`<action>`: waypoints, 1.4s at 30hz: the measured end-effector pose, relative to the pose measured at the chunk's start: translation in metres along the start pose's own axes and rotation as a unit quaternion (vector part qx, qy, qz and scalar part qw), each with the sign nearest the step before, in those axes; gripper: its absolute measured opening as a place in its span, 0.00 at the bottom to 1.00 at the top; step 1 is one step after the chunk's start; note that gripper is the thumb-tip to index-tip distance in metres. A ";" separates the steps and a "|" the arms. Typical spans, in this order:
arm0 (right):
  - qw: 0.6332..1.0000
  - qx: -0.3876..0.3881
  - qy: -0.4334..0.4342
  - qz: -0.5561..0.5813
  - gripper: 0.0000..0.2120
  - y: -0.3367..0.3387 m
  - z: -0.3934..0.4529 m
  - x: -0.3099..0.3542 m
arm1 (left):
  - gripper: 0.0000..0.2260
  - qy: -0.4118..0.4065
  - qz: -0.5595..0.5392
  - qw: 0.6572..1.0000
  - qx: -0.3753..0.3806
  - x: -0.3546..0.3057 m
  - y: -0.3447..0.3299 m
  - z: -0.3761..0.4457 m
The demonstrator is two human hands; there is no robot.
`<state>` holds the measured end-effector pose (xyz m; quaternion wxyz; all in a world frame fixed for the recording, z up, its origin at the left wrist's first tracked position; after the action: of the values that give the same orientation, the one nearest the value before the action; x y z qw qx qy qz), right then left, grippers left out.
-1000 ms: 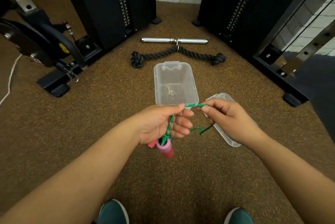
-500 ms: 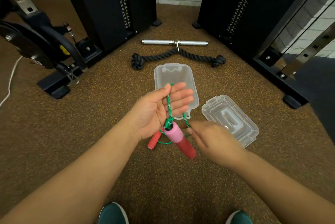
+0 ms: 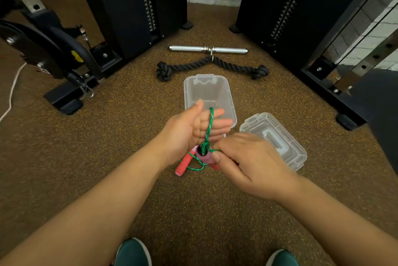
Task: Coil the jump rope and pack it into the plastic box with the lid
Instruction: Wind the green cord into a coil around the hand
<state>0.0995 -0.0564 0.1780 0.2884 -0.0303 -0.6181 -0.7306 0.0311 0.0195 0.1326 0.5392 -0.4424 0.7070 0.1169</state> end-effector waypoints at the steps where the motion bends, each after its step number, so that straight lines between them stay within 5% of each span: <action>1: 1.000 -0.005 0.003 0.022 0.13 0.006 0.002 0.000 | 0.27 0.006 0.043 0.999 -0.009 0.003 0.002 0.000; 8: 0.991 -0.059 -0.079 0.094 0.06 0.040 0.009 -0.035 | 0.22 0.054 0.135 0.986 0.083 0.017 -0.017 -0.010; 15: 0.906 -0.148 -0.233 0.322 0.02 0.038 0.000 -0.076 | 0.14 0.090 0.089 0.966 0.227 0.021 -0.037 -0.021; 24: 0.785 -0.180 -0.301 0.511 0.08 0.009 -0.005 -0.085 | 0.08 0.036 -0.071 0.983 0.163 0.002 -0.033 -0.019; 28: 0.821 -0.127 -0.303 0.466 0.05 -0.012 -0.010 -0.086 | 0.12 -0.038 -0.175 0.980 0.080 -0.018 -0.013 -0.010; 34: 0.984 0.004 -0.143 0.107 0.13 -0.027 -0.010 -0.057 | 0.18 -0.062 -0.181 0.981 0.024 -0.021 0.007 -0.007; 42: 0.998 0.031 -0.028 -0.046 0.14 -0.018 0.002 -0.020 | 0.25 -0.055 -0.004 0.998 -0.020 -0.015 0.010 -0.005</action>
<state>0.1076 -0.0456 0.1547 0.2381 -0.0130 -0.6487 -0.7227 0.0211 0.0296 0.1445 0.5685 -0.4489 0.6721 0.1535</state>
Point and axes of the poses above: each hand's wrist, its own z-axis towards the middle knuckle, its own y-axis out of the back of the hand, x = y × z, the point moved 7 cm from there along z, towards the middle knuckle, and after that the axes turned 2 degrees about -x, right-handed, at the moved point
